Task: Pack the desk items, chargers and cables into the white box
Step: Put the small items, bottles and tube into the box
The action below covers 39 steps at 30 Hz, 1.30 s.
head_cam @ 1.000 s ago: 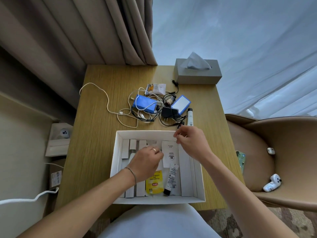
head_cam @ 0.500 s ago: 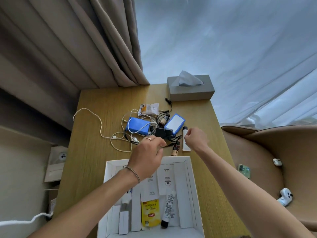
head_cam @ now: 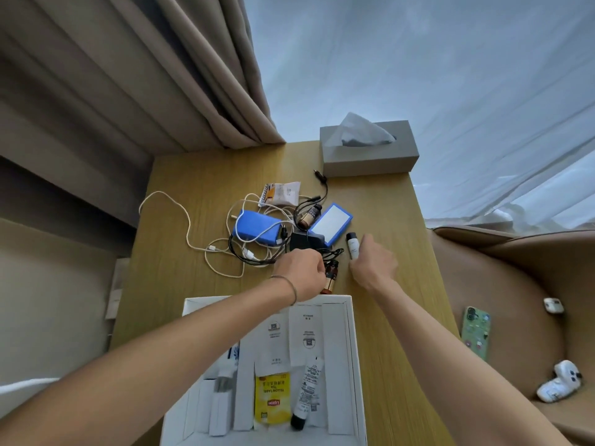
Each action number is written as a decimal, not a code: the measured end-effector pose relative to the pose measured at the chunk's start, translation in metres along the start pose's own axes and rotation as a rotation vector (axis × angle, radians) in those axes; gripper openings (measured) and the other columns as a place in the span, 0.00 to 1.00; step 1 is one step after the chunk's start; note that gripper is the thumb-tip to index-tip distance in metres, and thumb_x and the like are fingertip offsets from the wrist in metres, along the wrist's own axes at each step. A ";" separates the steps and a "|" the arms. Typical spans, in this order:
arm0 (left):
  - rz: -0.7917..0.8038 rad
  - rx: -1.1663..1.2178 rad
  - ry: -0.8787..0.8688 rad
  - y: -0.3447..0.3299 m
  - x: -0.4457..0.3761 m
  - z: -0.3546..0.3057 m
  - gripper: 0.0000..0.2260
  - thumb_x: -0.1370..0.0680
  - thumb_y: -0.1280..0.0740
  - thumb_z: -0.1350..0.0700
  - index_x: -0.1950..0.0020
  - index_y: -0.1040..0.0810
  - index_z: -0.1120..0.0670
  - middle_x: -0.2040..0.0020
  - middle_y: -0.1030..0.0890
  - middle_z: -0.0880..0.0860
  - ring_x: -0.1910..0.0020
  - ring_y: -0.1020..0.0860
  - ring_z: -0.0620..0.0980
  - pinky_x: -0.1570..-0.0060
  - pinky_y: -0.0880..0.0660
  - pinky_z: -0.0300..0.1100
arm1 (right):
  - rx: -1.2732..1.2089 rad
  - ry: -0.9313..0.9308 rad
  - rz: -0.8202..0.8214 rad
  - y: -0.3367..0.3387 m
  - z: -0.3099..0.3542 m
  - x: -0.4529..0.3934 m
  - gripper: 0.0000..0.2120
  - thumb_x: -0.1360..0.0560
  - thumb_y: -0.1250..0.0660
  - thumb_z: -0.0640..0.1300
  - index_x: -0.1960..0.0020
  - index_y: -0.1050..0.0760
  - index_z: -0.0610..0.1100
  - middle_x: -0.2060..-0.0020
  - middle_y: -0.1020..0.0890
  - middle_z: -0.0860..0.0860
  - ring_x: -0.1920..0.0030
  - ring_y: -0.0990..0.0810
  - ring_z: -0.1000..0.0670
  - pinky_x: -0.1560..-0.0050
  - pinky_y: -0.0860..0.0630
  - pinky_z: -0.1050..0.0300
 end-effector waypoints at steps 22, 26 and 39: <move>0.043 -0.305 0.092 -0.057 -0.068 -0.019 0.17 0.27 0.29 0.39 0.57 0.23 0.53 0.64 0.23 0.51 0.62 0.22 0.51 0.65 0.27 0.43 | -0.808 -0.053 0.053 0.082 -0.063 0.101 0.22 0.32 0.22 0.38 0.66 0.37 0.48 0.69 0.26 0.51 0.68 0.25 0.51 0.66 0.27 0.54; 0.050 -0.266 0.098 -0.053 -0.061 -0.021 0.15 0.27 0.31 0.42 0.59 0.23 0.53 0.64 0.22 0.50 0.62 0.23 0.50 0.65 0.28 0.42 | -0.919 -0.021 0.135 0.090 -0.059 0.116 0.22 0.32 0.22 0.35 0.48 0.29 0.51 0.58 0.13 0.50 0.59 0.13 0.52 0.62 0.21 0.54; -0.235 0.136 -0.039 0.021 0.014 -0.003 0.19 0.27 0.34 0.39 0.65 0.20 0.55 0.65 0.20 0.53 0.63 0.21 0.52 0.67 0.29 0.42 | -0.910 0.134 0.290 0.103 -0.007 0.183 0.07 0.22 0.29 0.48 0.55 0.16 0.46 0.69 0.16 0.55 0.70 0.19 0.58 0.69 0.26 0.62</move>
Point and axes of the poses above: each hand's wrist, its own x-axis away from the middle knuckle, its own y-axis out of the back of the hand, z = x × y, the point moved 1 cm from there along -x, towards the middle knuckle
